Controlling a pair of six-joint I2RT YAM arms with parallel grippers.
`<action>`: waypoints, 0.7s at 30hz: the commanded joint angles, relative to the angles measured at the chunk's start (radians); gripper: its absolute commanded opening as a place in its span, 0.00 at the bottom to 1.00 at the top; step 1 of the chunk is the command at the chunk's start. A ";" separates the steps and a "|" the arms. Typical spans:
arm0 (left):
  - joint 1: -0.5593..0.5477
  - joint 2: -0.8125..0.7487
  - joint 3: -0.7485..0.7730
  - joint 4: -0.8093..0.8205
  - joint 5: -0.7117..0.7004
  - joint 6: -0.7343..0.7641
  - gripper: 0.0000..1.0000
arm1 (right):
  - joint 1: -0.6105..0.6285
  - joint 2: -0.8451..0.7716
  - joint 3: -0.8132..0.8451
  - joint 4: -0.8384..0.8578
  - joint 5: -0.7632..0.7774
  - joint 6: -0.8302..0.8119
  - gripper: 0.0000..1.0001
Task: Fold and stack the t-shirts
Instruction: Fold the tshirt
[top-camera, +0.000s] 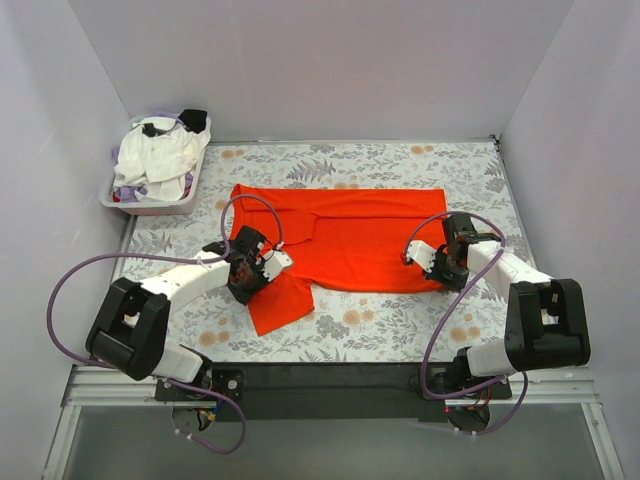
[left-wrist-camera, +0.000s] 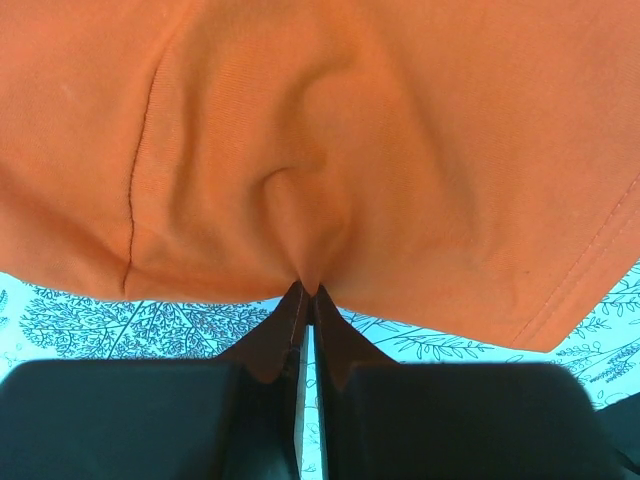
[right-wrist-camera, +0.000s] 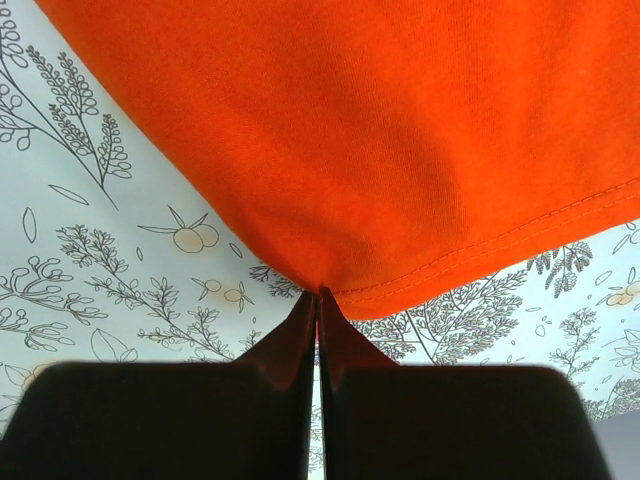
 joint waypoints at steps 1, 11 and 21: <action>-0.004 0.002 -0.009 -0.082 0.023 -0.008 0.00 | 0.004 -0.016 0.040 -0.036 -0.019 0.002 0.01; -0.006 -0.195 0.087 -0.350 0.121 0.048 0.00 | -0.007 -0.189 -0.007 -0.130 -0.015 -0.084 0.01; 0.088 -0.151 0.225 -0.380 0.112 0.098 0.00 | -0.073 -0.116 0.117 -0.168 -0.045 -0.130 0.01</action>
